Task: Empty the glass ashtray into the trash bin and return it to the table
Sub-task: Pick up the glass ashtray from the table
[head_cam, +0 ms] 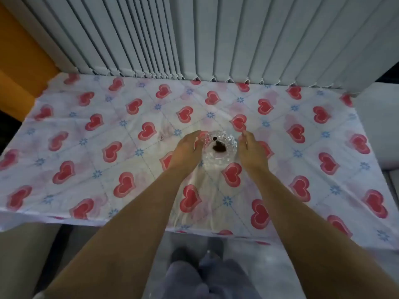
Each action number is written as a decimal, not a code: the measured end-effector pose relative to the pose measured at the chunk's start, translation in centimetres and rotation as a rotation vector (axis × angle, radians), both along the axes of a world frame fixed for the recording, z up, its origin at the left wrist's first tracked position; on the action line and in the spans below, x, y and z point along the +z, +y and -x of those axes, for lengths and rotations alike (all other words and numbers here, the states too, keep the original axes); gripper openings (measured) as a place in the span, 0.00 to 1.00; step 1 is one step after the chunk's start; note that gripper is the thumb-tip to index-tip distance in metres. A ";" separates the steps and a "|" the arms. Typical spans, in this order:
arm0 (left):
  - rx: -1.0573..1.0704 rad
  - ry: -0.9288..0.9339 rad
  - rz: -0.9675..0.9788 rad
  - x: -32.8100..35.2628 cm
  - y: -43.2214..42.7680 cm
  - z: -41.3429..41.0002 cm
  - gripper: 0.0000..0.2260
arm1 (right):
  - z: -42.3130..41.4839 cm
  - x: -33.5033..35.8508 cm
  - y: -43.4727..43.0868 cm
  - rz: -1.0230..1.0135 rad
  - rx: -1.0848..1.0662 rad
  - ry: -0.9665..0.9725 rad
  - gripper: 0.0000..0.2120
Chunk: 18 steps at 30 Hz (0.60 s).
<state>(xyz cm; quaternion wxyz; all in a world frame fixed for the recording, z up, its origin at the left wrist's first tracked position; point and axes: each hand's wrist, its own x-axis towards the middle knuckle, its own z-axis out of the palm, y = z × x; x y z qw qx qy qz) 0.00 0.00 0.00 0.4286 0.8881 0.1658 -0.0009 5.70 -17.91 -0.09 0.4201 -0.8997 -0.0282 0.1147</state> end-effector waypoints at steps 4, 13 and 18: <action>0.040 0.019 0.032 -2.0 -0.4 -0.2 0.22 | -0.6 -2.5 0.5 0.044 0.010 -0.055 0.22; -0.040 0.058 -0.209 -5.9 -1.1 -2.0 0.24 | -1.1 -7.2 1.5 0.218 0.043 -0.203 0.27; -0.007 0.142 -0.324 -7.0 -1.7 -2.6 0.26 | -1.2 -8.3 2.3 0.288 -0.018 -0.275 0.24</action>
